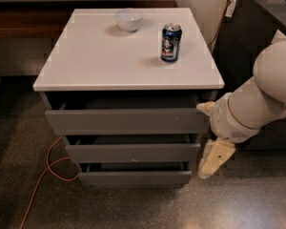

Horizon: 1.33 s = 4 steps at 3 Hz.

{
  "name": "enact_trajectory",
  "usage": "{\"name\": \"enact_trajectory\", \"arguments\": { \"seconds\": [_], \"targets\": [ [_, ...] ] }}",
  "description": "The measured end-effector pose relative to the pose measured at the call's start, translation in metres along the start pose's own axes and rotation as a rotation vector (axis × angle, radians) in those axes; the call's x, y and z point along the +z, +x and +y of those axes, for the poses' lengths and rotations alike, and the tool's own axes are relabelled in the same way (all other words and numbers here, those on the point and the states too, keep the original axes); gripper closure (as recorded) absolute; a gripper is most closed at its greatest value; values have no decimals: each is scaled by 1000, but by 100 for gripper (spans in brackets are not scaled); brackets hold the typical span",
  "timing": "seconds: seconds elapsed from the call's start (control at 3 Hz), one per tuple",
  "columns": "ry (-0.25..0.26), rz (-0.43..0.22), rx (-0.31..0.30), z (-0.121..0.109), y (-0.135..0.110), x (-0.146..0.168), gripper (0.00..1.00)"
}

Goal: Open middle drawer

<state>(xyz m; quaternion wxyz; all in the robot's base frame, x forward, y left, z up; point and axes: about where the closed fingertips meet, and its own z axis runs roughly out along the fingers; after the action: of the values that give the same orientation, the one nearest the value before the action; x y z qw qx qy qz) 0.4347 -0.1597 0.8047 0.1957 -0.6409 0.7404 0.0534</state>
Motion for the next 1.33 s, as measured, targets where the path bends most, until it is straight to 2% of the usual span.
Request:
{"name": "enact_trajectory", "arguments": {
  "seconds": [0.33, 0.67, 1.33],
  "targets": [
    [-25, -80, 9, 12, -12, 50, 0],
    [-33, -128, 31, 17, -21, 92, 0],
    [-56, -163, 77, 35, -33, 165, 0]
  ]
}}
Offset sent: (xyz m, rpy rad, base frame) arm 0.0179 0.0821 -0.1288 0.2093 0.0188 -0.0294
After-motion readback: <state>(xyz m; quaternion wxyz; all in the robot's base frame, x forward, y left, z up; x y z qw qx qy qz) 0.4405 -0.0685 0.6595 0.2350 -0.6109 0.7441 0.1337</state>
